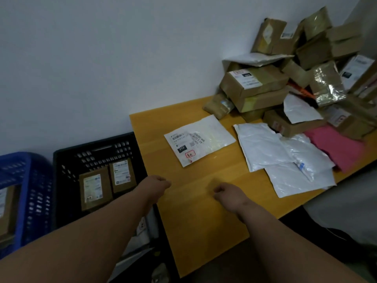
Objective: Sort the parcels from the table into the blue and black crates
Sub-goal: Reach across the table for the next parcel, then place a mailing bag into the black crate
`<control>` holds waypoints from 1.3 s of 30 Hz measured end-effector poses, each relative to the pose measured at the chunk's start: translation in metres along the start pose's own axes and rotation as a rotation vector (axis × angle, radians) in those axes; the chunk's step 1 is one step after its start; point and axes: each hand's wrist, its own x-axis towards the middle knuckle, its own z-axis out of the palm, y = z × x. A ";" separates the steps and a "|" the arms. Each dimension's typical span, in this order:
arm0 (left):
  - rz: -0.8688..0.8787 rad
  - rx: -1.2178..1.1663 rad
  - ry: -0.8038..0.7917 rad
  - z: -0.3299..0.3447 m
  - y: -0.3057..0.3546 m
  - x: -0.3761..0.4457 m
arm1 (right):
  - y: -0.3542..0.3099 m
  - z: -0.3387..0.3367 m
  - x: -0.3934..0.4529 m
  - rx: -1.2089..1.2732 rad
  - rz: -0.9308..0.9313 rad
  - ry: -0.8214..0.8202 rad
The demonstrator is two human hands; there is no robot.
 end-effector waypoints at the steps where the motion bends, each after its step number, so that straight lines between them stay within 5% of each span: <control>1: -0.010 -0.003 0.000 0.001 0.010 0.010 | -0.005 -0.008 0.012 -0.005 -0.018 0.030; 11: -0.130 -0.193 0.107 0.024 0.075 0.088 | -0.037 -0.048 0.128 -0.295 -0.213 0.045; 18: -0.226 -0.466 0.213 0.059 0.102 0.113 | -0.036 -0.071 0.182 -0.572 -0.301 -0.086; 26: -0.277 -0.740 0.301 0.076 0.117 0.118 | -0.036 -0.093 0.199 -0.607 -0.429 -0.020; 39: -0.046 -0.851 0.269 -0.004 0.094 0.069 | -0.089 -0.102 0.197 0.040 -0.144 0.072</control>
